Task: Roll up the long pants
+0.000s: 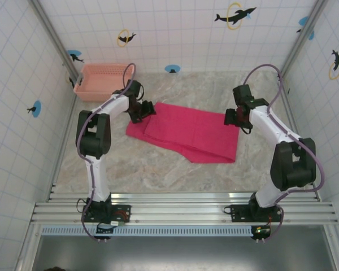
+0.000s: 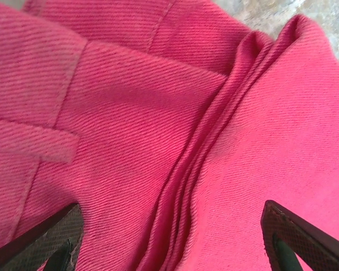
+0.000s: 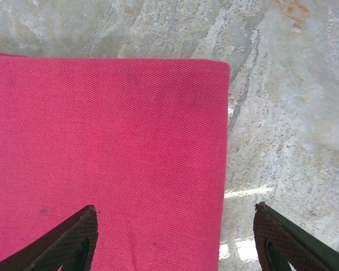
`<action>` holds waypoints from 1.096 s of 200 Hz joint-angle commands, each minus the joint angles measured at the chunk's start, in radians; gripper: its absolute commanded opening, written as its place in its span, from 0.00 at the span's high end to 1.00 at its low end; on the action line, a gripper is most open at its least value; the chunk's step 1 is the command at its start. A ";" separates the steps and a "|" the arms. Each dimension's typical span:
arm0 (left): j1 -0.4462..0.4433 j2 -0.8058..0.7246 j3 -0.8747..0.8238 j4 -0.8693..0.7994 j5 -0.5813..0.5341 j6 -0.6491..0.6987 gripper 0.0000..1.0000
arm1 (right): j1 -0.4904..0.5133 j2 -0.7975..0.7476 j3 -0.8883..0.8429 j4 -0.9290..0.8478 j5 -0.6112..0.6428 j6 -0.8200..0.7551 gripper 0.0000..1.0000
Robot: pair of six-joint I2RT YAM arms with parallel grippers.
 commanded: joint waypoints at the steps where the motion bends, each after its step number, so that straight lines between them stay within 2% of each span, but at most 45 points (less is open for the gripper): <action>1: -0.019 0.042 0.016 0.045 0.020 -0.025 0.19 | -0.008 -0.053 -0.025 0.004 -0.003 -0.015 0.26; 48: -0.067 0.074 0.015 0.094 0.029 -0.068 0.25 | -0.031 -0.070 -0.039 -0.010 0.000 -0.025 0.25; 76: -0.085 0.083 0.009 0.108 0.035 -0.076 0.34 | -0.038 -0.076 -0.040 -0.014 -0.001 -0.026 0.25; 84: -0.085 0.083 0.006 0.112 0.041 -0.077 0.44 | -0.039 -0.076 -0.042 -0.014 -0.001 -0.027 0.26; 101: -0.085 0.073 -0.008 0.117 0.038 -0.075 0.85 | -0.039 -0.077 -0.048 -0.014 0.000 -0.025 0.25; 110: -0.086 0.065 -0.010 0.103 0.027 -0.071 1.00 | -0.039 -0.077 -0.053 -0.010 0.000 -0.025 0.25; 170: -0.063 -0.021 0.003 0.034 0.000 -0.009 1.00 | -0.041 -0.078 -0.078 0.009 -0.007 -0.022 0.25; 219: -0.008 -0.121 0.035 -0.027 0.002 0.039 1.00 | -0.041 -0.089 -0.119 0.044 -0.016 -0.005 0.26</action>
